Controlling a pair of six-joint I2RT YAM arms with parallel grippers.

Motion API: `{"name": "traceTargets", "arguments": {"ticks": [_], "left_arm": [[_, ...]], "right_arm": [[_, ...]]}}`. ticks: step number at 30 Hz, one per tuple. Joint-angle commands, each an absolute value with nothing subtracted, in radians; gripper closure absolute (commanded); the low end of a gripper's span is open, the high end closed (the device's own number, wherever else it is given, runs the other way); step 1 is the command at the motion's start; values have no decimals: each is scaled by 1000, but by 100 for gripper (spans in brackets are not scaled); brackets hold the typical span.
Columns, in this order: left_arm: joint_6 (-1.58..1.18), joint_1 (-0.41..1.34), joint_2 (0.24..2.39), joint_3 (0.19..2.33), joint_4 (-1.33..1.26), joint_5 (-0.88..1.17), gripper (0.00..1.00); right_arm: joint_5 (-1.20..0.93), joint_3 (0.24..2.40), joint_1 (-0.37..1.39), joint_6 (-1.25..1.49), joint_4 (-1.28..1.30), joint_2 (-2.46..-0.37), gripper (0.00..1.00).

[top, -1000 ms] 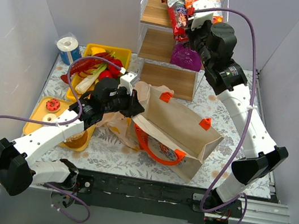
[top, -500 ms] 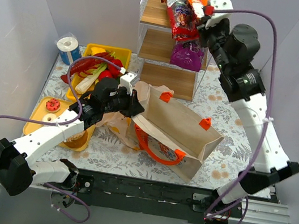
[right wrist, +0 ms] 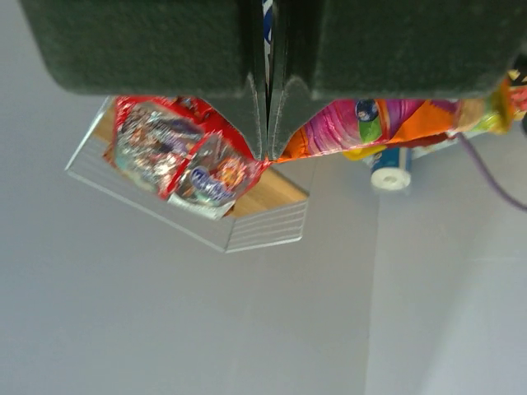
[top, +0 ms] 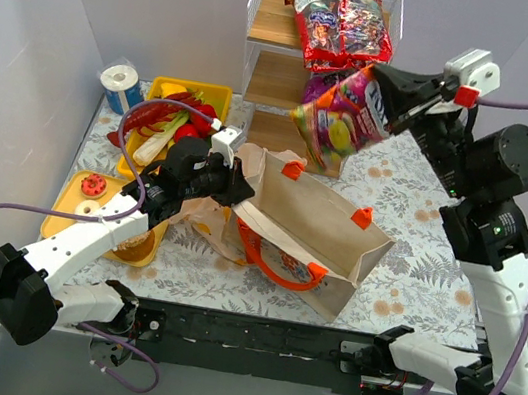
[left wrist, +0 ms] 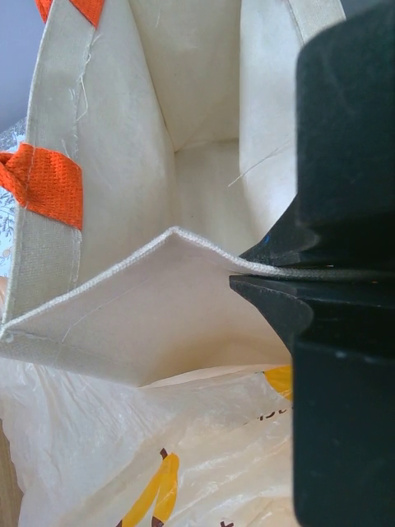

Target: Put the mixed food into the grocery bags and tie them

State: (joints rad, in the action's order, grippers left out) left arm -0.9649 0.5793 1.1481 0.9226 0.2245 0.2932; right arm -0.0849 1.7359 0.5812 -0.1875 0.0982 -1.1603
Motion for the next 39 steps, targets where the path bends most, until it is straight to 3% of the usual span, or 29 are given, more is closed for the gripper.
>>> {"name": "traceTargets", "arguments": {"ticks": [1,16,21,25,30,39], "left_arm": [[-954,580,1118,902,225,265,100],[-960,580,1129,887,202,295,100],[-960,580,1138,887,202,301,100],[-960,580,1144,888,202,307,100],[-956,580,1143,887,204,296,100],[-956,580,1144,887,206,293,100]], "right_arm": [[-161,1574,581,-68,14,-1085,99],[-193,1077,592,97,38,-850,99],[-167,1068,597,92,57,-830,99],[-123,1213,597,60,106,-868,99],[-219,1322,600,83,89,-917,99],[-275,1160,635,173,43,-868,99]]}}
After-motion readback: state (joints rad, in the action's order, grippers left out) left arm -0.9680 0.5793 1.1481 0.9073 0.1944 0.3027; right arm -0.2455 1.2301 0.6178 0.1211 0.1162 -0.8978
